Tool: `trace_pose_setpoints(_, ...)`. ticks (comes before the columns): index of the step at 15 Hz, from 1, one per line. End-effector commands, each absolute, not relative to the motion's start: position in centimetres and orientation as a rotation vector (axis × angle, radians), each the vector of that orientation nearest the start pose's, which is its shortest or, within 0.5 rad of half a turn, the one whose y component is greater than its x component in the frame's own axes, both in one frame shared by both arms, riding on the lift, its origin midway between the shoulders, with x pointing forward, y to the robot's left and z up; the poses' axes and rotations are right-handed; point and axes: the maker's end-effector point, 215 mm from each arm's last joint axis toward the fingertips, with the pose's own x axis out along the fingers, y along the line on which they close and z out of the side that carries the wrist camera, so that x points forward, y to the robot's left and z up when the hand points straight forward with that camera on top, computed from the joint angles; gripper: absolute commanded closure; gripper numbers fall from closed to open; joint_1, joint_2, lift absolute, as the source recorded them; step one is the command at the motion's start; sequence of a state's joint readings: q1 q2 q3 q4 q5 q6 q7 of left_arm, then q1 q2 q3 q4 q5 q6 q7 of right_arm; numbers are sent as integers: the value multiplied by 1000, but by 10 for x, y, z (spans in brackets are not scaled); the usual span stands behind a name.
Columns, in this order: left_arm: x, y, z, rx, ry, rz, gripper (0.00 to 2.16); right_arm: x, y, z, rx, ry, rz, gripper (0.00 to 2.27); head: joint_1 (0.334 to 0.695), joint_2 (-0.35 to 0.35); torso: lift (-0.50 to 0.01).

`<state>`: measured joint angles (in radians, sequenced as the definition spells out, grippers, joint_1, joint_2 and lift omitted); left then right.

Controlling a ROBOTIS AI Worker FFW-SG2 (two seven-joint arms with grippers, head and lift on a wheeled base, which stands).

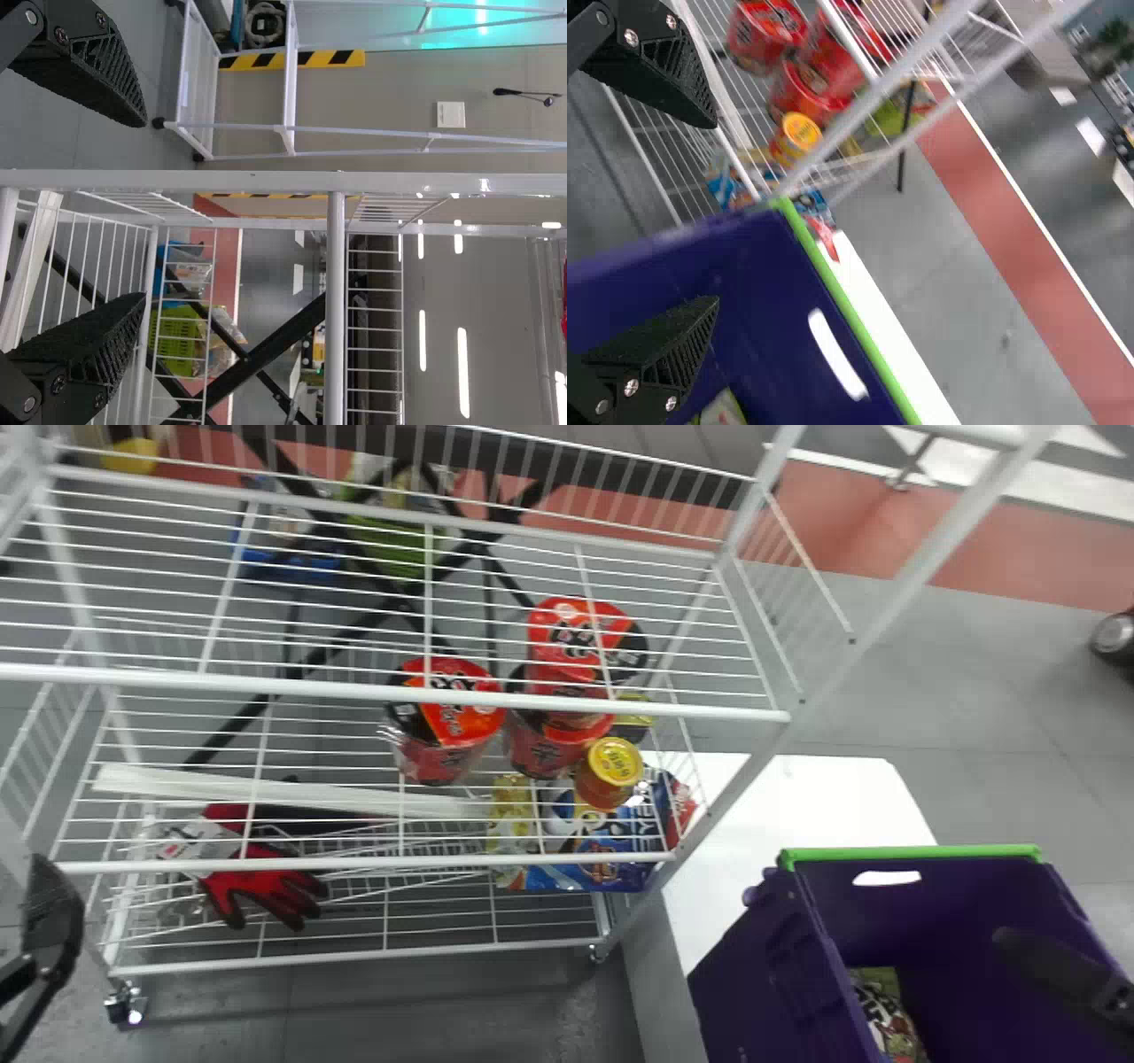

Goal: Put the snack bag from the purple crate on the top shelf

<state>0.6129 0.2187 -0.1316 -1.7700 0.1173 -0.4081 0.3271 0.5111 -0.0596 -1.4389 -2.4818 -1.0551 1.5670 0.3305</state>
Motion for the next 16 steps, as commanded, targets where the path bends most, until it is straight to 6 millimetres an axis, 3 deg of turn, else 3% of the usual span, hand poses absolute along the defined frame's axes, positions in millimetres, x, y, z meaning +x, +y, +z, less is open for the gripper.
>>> trace_pose_setpoints(1,372,269,-416,0,20,147,124,184,-533,-310,582,625,-299,120,695,-350,-451)
trace_pose_setpoints(3,373,268,-408,-5,1,146,130,170,-562,-321,569,659,-375,124,695,-350,-451)
trace_pose_setpoints(9,373,269,-402,-5,-16,144,130,129,-621,-404,717,872,-441,124,695,-350,-451)
trace_pose_setpoints(13,371,274,-401,-5,-19,163,130,100,-610,-483,657,1166,-464,124,695,-350,-451)
trace_pose_setpoints(16,369,275,-403,-16,-15,181,130,65,-591,-538,523,1434,-461,127,695,-350,-451)
